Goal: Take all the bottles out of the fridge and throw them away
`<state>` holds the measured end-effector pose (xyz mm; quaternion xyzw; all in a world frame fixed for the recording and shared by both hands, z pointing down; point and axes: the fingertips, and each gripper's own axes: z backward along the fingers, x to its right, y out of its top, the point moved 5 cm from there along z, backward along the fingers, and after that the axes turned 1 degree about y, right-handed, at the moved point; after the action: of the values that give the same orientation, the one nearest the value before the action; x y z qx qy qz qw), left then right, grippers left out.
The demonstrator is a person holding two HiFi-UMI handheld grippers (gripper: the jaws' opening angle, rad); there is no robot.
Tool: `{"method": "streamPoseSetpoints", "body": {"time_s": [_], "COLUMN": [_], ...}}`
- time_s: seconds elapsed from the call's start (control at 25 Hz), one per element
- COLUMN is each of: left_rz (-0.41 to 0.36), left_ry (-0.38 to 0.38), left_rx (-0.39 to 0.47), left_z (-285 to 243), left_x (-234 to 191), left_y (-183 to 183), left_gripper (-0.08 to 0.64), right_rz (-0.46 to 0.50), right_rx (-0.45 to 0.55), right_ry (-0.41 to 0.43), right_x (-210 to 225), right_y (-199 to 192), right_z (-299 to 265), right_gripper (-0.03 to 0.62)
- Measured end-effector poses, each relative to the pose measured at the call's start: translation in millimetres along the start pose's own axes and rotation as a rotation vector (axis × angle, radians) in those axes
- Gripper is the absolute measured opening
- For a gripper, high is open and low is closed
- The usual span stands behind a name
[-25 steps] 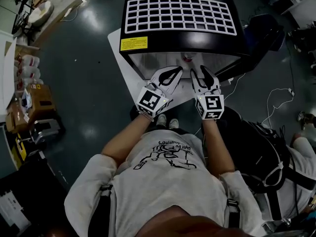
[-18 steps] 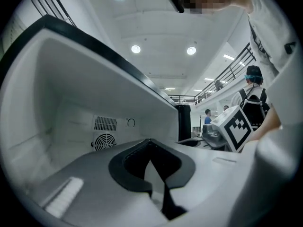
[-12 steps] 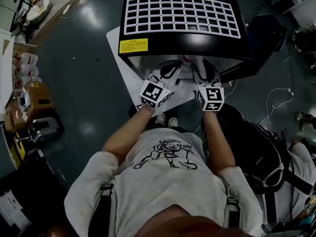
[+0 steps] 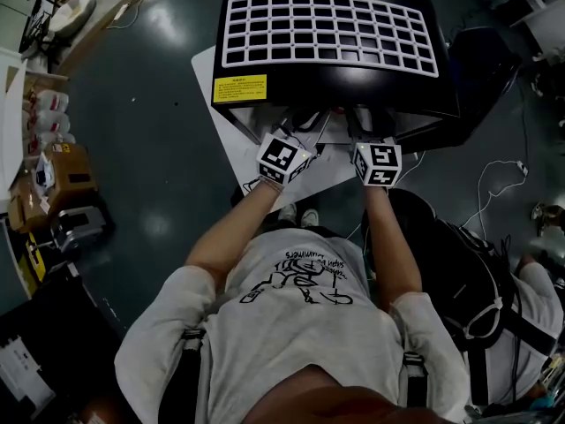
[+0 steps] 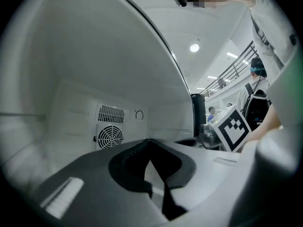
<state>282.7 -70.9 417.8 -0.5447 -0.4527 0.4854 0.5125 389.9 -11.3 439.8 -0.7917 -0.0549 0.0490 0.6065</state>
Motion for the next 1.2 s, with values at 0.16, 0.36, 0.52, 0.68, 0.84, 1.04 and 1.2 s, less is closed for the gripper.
{"method": "streamPoseSetpoints", "body": {"time_s": [0.16,0.36,0.52,0.68,0.84,1.04,1.2], "left_rz": [-0.009,-0.013,-0.015,-0.018,-0.018,-0.019,-0.016], "left_ry": [0.002,0.005,0.011,0.016,0.018,0.017,0.016], "left_rx": [-0.014,-0.032,-0.039,-0.044,-0.047,-0.043,-0.039], "left_z": [-8,-17,-20,-26,-24,-20,-17], "left_x": [-5,-11,-15,-19,-20,-19,-16], "left_y": [-5,-14,-15,-14,-12,-10,-8], "left_gripper": [0.008,0.009,0.009,0.009,0.009,0.009,0.009], "right_rz": [-0.011,-0.017,-0.016,-0.021,-0.014,-0.009,-0.003], "right_rx": [-0.002,-0.004,-0.001,-0.013,-0.008,0.012,0.027], "right_ry": [0.0,0.0,-0.001,-0.003,-0.024,-0.025,-0.021], "right_x": [7,15,18,23,26,24,18], "right_y": [-2,-6,-6,-11,-12,-8,-3], "right_z": [-13,-31,-45,-58,-60,-53,-42], "right_gripper": [0.198,0.201,0.201,0.201,0.162,0.149,0.147]}}
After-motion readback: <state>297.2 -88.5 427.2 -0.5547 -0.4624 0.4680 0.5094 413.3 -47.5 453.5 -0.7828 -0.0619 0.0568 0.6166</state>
